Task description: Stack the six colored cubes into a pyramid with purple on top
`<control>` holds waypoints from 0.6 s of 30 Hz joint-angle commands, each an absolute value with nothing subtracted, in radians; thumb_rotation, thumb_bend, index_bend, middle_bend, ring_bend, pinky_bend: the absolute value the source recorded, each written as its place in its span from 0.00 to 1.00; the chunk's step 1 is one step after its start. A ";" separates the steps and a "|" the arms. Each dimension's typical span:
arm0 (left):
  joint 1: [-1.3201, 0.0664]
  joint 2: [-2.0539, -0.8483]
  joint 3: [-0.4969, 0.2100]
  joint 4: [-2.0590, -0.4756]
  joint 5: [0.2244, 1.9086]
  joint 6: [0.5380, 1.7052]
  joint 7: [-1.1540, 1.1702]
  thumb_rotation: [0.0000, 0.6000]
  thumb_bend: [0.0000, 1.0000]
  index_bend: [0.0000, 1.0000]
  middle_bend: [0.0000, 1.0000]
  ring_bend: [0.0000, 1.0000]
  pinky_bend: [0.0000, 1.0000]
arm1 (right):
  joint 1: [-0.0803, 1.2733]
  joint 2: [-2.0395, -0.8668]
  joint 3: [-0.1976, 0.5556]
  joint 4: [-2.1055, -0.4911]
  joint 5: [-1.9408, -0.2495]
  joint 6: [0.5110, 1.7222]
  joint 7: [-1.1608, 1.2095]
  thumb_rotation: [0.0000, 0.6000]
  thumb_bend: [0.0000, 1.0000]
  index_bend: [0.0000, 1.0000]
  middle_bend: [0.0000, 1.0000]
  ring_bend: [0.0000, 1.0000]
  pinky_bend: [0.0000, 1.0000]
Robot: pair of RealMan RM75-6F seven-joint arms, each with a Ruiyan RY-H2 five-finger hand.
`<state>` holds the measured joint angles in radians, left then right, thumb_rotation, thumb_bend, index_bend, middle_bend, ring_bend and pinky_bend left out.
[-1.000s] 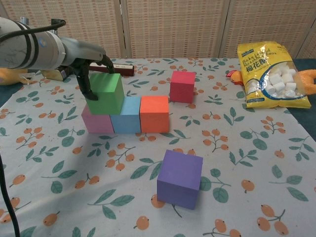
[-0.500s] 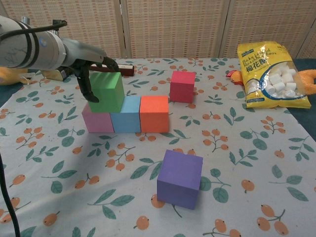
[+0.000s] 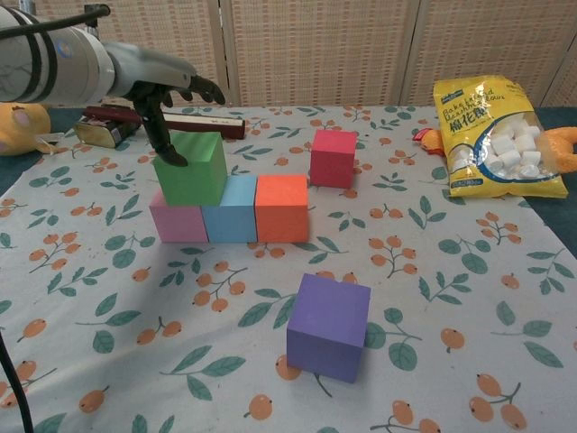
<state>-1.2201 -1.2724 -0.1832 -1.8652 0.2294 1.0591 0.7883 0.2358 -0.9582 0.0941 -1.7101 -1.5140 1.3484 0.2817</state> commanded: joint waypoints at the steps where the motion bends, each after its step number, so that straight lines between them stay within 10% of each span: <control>1: -1.178 -1.238 -0.204 -1.898 0.319 1.086 0.718 1.00 0.24 0.00 0.00 0.00 0.11 | 0.233 -0.956 0.095 -1.712 -1.513 1.353 0.282 1.00 0.00 0.00 0.00 0.00 0.00; 18: -0.789 -1.107 -0.145 -1.720 0.837 1.257 0.255 1.00 0.33 0.40 0.25 0.15 0.17 | 0.314 -0.916 0.110 -1.725 -1.488 1.212 0.266 1.00 0.04 0.00 0.04 0.00 0.07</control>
